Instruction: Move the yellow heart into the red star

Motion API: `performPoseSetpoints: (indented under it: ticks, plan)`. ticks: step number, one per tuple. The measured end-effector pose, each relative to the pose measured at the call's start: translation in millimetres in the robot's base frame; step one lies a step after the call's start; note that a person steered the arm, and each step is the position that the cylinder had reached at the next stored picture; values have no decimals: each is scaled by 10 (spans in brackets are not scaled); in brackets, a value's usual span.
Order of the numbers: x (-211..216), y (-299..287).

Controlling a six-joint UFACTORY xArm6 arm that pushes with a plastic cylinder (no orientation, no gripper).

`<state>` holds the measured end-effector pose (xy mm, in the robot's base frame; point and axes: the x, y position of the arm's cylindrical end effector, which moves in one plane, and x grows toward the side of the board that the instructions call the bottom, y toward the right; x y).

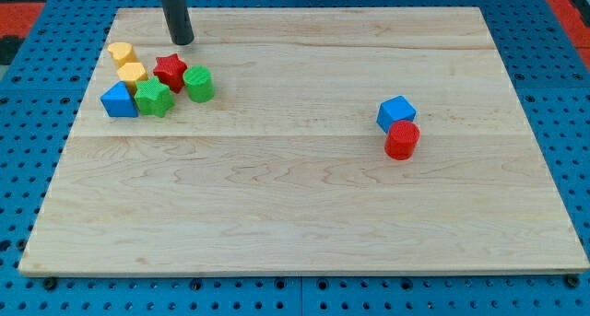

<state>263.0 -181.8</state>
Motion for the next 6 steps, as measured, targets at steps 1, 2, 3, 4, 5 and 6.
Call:
performPoseSetpoints:
  ticks: [1,2,3,4,5,6]
  plan:
    - [-22,-995]
    - [188,-1170]
    - [352,-633]
    - [471,-335]
    - [512,-368]
    - [308,-519]
